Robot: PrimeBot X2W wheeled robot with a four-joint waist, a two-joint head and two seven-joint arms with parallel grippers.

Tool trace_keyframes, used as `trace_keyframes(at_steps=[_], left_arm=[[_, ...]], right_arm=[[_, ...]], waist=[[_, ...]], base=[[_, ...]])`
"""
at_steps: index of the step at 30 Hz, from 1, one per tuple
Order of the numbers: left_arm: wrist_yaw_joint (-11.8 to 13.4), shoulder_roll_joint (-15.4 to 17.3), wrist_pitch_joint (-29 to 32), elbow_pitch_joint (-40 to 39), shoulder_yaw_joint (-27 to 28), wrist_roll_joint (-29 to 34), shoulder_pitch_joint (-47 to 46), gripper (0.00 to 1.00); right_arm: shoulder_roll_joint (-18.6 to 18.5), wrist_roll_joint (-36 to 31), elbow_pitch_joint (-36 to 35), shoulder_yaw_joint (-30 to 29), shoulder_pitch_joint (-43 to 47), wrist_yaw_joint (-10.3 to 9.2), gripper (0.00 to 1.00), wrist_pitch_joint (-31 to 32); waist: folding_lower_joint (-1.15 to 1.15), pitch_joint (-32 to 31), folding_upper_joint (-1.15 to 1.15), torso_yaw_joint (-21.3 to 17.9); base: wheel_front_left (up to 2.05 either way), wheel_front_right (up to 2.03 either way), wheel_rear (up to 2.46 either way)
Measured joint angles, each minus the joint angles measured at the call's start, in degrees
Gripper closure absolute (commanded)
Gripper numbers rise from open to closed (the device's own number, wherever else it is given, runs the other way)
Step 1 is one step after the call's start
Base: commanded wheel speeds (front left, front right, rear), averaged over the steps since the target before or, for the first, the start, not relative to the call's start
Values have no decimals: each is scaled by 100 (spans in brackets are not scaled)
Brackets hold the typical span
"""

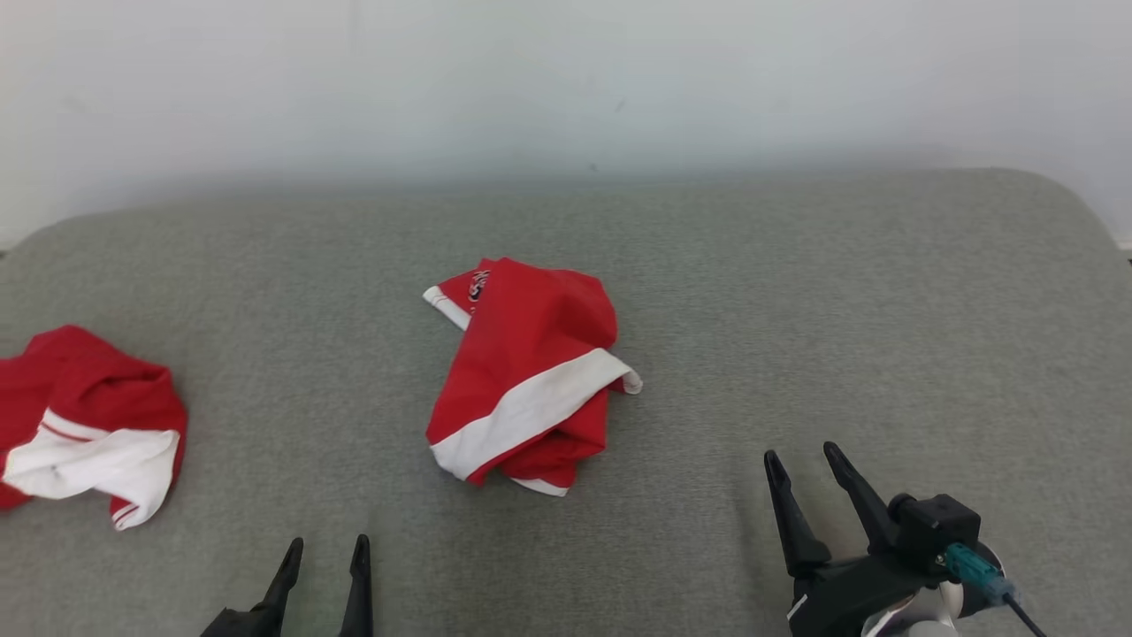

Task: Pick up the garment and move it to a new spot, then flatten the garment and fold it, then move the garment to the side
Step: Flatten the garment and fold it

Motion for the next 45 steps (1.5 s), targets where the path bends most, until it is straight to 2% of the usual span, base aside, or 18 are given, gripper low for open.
trace_keyframes(at_steps=[13, 25, 31, 36, 37, 38, 39, 40, 45], left_arm=[[-125, -1, 1, -197, -274, -74, -15, 0], [-21, -1, 0, -436, -512, -270, -49, 0], [26, 0, 0, -494, -626, -322, -140, 0], [32, -1, 0, -501, -648, -338, -133, 0], [33, 0, 0, -508, -649, -338, -133, 0], [36, -1, 0, -516, -650, -339, -133, 0], [52, -1, 0, -521, -651, -343, -133, 0], [59, -1, 0, -522, -649, -344, -133, 0], [73, -1, 0, -512, -684, -379, -120, 0]], right_arm=[[-149, 25, 615, -46, -493, 0, 0, 0], [-305, -211, 947, -408, -855, 0, 0, 1], [-465, -593, 1237, -859, -1113, 0, 0, 1], [-490, -783, 1537, -842, -1289, 0, 0, 1], [-500, -789, 1571, -821, -1352, 0, 42, 1], [-524, -805, 1581, -805, -1395, 0, 58, 1], [-543, -804, 1569, -818, -1432, 0, 91, 1], [-567, -804, 1534, -838, -1471, 0, 100, 1], [-695, -806, 1134, -861, -1543, 0, 100, 1]], waist=[[1, 218, 0, 959], [1, 544, 0, 1912], [1, 761, 0, 2276], [1, 886, 0, 2500], [1, 908, 0, 2525], [1, 928, 0, 2544], [1, 944, 0, 2559], [1, 952, 1, 2567], [0, 878, 0, 2516]], base=[[0, 0, 0], [0, 0, 0], [0, 0, 0], [0, 0, 0], [0, 0, 0], [0, 0, 0], [0, 0, 0], [0, 0, 0], [0, 0, 0]])
